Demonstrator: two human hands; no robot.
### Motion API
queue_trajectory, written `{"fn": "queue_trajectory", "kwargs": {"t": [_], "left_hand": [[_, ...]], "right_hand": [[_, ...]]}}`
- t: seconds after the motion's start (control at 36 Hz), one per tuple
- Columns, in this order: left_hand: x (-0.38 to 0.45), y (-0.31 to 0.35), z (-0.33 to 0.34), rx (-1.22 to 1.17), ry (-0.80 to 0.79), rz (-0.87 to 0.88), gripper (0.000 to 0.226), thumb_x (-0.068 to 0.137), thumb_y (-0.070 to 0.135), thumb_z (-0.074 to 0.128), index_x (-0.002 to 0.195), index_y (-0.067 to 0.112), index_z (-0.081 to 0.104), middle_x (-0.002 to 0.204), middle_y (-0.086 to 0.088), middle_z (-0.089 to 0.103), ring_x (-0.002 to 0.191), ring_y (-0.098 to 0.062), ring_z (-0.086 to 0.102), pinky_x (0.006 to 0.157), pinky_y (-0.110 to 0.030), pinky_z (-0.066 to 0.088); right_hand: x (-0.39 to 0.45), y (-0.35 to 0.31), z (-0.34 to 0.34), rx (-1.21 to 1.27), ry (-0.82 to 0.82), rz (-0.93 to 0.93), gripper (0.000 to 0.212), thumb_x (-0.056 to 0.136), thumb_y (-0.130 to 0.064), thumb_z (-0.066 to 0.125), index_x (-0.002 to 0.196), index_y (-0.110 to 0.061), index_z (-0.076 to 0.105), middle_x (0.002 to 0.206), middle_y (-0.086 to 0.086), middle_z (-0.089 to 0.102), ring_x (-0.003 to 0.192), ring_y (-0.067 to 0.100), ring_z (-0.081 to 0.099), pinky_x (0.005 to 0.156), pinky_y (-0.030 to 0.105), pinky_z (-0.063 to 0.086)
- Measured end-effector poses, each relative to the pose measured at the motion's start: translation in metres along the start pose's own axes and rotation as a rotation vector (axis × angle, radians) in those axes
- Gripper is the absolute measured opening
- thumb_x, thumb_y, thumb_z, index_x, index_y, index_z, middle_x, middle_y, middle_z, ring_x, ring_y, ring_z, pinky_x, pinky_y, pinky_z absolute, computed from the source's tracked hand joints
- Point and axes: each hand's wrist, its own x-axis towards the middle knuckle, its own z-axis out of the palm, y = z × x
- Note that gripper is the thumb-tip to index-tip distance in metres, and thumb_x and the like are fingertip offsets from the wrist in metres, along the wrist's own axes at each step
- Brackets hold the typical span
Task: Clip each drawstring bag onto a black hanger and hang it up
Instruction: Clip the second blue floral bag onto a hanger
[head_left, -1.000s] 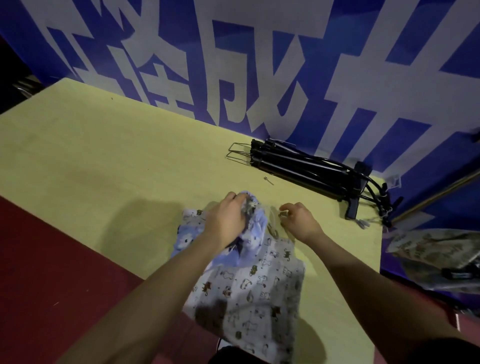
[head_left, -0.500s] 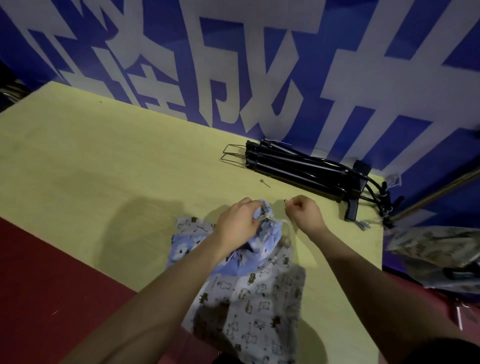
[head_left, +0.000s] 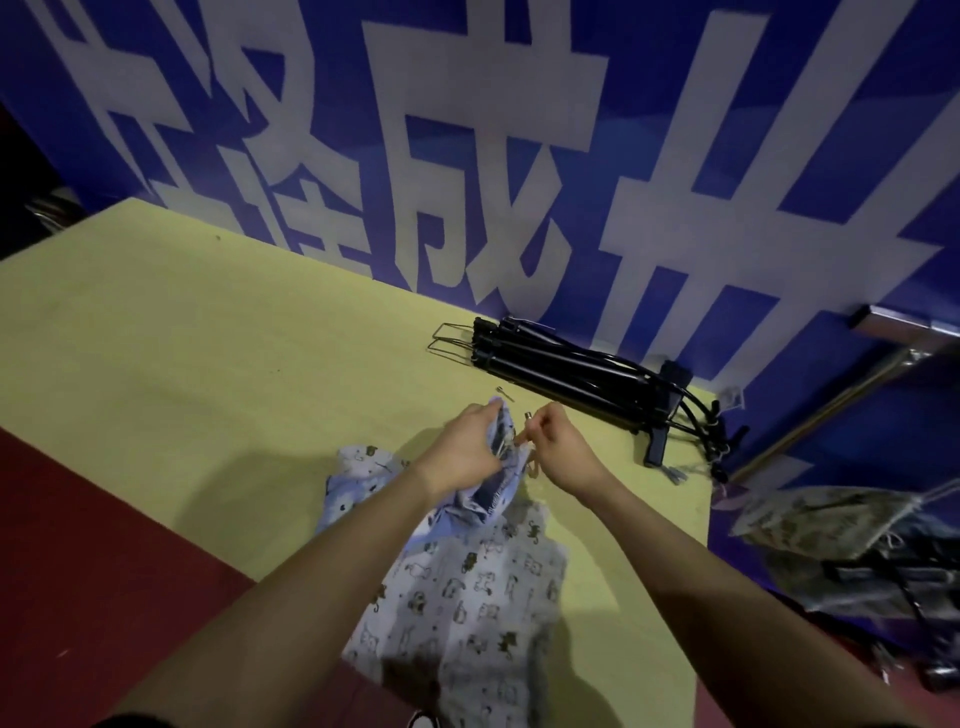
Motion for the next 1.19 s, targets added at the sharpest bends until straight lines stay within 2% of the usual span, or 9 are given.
{"fn": "queue_trajectory", "kwargs": {"t": [0.11,0.28,0.39,0.5,0.61,0.69,0.83,0.94,1.19], "left_hand": [[-0.01,0.006,0.002,-0.048,0.073,0.01,0.078,0.087,0.0,0.054,0.151,0.018,0.013,0.15,-0.004,0.028,0.116,-0.031,0.052,0.079,-0.028,0.043],[-0.019,0.007,0.003,-0.173,0.118,0.011,0.072,0.09,0.0,0.05,0.151,0.017,0.016,0.139,-0.005,0.039,0.102,-0.04,0.052,0.065,-0.021,0.036],[-0.022,0.007,0.001,-0.181,0.13,-0.005,0.073,0.089,-0.001,0.052,0.15,0.017,0.018,0.137,-0.007,0.042,0.104,-0.042,0.051,0.075,-0.037,0.044],[-0.023,0.006,-0.001,-0.108,0.136,0.017,0.071,0.09,0.0,0.048,0.151,0.016,0.015,0.145,-0.004,0.033,0.113,-0.04,0.049,0.071,-0.029,0.04],[-0.02,0.004,-0.002,-0.032,0.105,0.042,0.072,0.09,0.0,0.048,0.151,0.017,0.013,0.152,-0.001,0.025,0.109,-0.03,0.054,0.063,-0.017,0.035],[-0.018,0.003,-0.005,0.003,0.088,0.06,0.071,0.09,0.001,0.048,0.151,0.016,0.015,0.152,-0.001,0.025,0.114,-0.027,0.051,0.073,-0.019,0.035],[-0.017,0.008,-0.008,-0.013,0.085,0.079,0.071,0.088,0.0,0.049,0.15,0.015,0.018,0.151,-0.002,0.027,0.126,-0.024,0.044,0.084,-0.022,0.038],[-0.018,0.01,-0.011,-0.037,0.073,0.093,0.069,0.089,0.003,0.051,0.15,0.014,0.019,0.152,-0.003,0.027,0.135,-0.021,0.035,0.095,-0.024,0.036],[-0.015,-0.003,-0.021,-0.033,0.1,0.08,0.07,0.089,0.0,0.05,0.15,0.014,0.019,0.153,-0.002,0.025,0.139,-0.02,0.03,0.101,-0.03,0.038]], "right_hand": [[-0.002,-0.005,-0.003,-0.188,0.017,-0.024,0.015,0.101,-0.03,0.035,0.09,-0.02,0.039,0.096,0.01,0.059,0.092,0.034,0.053,0.08,0.04,0.041],[-0.012,-0.016,-0.011,-0.212,0.001,-0.121,0.018,0.103,-0.03,0.029,0.089,-0.022,0.037,0.105,0.001,0.066,0.081,0.004,0.054,0.095,0.04,0.029],[-0.011,-0.013,-0.009,-0.222,-0.006,-0.171,0.016,0.103,-0.026,0.03,0.089,-0.021,0.037,0.081,0.002,0.063,0.075,0.016,0.05,0.089,0.035,0.029],[-0.018,-0.024,-0.01,-0.014,-0.031,-0.214,0.017,0.102,-0.026,0.034,0.095,-0.01,0.037,0.07,0.005,0.044,0.062,0.018,0.038,0.058,0.031,0.035],[-0.021,-0.025,-0.016,0.041,-0.058,-0.194,0.016,0.102,-0.027,0.037,0.094,-0.013,0.04,0.063,0.0,0.039,0.047,0.009,0.03,0.043,0.022,0.027],[-0.02,-0.023,-0.021,0.006,-0.105,-0.167,0.013,0.099,-0.022,0.046,0.091,-0.012,0.047,0.058,-0.002,0.041,0.04,0.002,0.029,0.041,0.016,0.026],[-0.014,-0.026,-0.018,-0.233,-0.065,-0.236,0.021,0.092,-0.022,0.06,0.083,-0.004,0.061,0.078,0.0,0.055,0.067,0.009,0.05,0.064,0.027,0.044],[-0.004,-0.026,-0.006,-0.41,-0.05,-0.231,0.019,0.091,-0.022,0.06,0.08,-0.006,0.063,0.098,0.005,0.048,0.09,0.015,0.048,0.083,0.036,0.045],[0.007,-0.019,0.009,-0.608,-0.076,-0.138,0.036,0.079,-0.053,0.066,0.095,-0.02,0.067,0.099,-0.002,0.065,0.092,0.019,0.059,0.074,0.036,0.051]]}}
